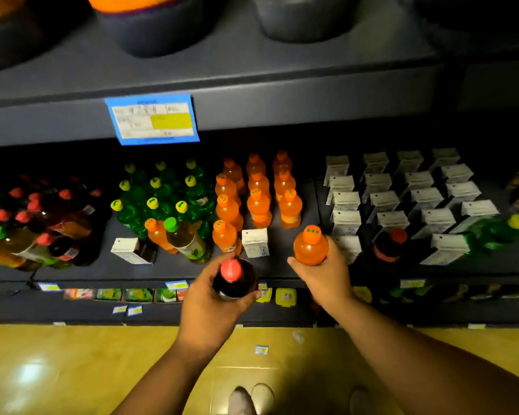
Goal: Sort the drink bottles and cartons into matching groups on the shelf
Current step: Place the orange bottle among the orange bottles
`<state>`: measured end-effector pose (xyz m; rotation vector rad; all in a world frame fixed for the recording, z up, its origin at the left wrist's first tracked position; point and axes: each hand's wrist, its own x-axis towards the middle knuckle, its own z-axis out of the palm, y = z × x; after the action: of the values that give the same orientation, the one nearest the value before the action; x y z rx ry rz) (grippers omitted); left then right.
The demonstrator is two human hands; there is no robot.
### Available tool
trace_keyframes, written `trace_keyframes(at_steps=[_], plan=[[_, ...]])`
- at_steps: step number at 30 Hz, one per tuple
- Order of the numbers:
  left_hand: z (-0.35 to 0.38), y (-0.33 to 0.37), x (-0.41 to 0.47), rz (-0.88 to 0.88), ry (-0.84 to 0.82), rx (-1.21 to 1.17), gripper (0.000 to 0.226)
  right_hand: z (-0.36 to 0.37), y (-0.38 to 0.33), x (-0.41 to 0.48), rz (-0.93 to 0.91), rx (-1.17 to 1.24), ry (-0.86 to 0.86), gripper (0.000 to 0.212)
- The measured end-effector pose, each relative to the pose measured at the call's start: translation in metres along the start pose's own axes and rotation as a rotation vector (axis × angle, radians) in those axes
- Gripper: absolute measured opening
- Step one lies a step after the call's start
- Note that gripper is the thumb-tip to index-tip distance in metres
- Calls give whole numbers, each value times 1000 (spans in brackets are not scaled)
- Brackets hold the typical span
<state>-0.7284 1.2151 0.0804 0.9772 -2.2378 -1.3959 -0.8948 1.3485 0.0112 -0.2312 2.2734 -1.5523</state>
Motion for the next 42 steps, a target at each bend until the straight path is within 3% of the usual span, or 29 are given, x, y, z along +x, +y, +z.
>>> trace_keyframes(at_steps=[10, 21, 30, 33, 37, 42], plan=[[-1, -64, -9, -25, 10, 84, 75, 66, 50, 85, 11, -62, 54, 52], [-6, -96, -4, -56, 64, 103, 81, 83, 73, 97, -15, -34, 91, 58], [-10, -98, -13, -109, 67, 72, 80, 55, 61, 57, 32, -45, 0, 97], [-16, -88, -19, -125, 70, 40, 79, 24, 43, 19, 33, 17, -15, 87], [-32, -69, -29, -163, 52, 37, 77, -21, -29, -29, 12, 184, 11, 55], [-36, -37, -36, -270, -13, 61, 81, -49, -55, -69, -32, 223, -48, 64]])
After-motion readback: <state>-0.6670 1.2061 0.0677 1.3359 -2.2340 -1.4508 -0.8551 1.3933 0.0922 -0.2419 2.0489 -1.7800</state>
